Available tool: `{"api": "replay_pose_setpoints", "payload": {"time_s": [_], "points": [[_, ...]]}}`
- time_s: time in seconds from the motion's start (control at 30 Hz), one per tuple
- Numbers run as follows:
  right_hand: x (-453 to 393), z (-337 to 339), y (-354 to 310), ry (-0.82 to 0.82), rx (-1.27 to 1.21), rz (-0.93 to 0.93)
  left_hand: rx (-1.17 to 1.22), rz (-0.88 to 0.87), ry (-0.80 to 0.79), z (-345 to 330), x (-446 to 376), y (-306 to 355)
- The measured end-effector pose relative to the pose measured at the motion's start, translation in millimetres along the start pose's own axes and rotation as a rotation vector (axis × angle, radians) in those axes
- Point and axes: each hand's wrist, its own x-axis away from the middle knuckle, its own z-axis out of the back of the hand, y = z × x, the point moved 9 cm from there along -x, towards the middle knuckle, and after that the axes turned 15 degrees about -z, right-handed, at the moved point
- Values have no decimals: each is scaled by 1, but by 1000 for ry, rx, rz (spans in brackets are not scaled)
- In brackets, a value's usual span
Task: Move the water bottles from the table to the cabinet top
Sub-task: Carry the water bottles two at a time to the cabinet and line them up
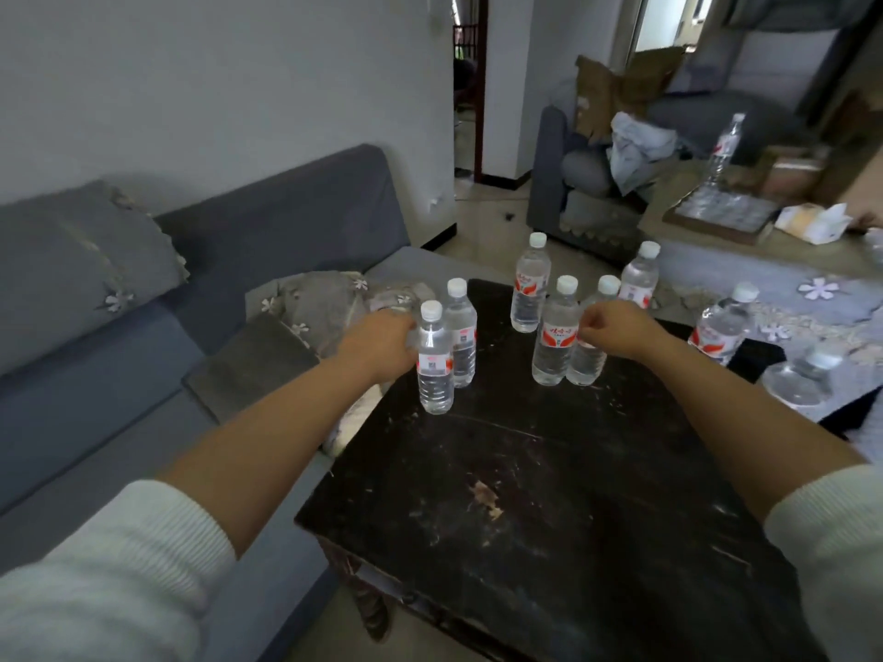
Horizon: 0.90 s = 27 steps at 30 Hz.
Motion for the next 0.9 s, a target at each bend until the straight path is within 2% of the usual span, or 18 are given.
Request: {"api": "replay_pose_setpoints", "payload": {"time_s": [0.17,0.27,0.4,0.6,0.9], "points": [[-35,-2,-16,106,-126,-122,84,-56,41,-3,-56,-32],[-55,-9,-22,102,-76,-148,91,-70,22,-10,-86,-37],[-85,-10,-28,114,-36,-193,56,-123,-89,-30,-120,-34],[-130,-26,-32,6,169,-243,34,-112,-278,-65,-137,-38],[-157,-40,-27,-4,200,-239,62,-165,-292,-72,-138,-42]]}}
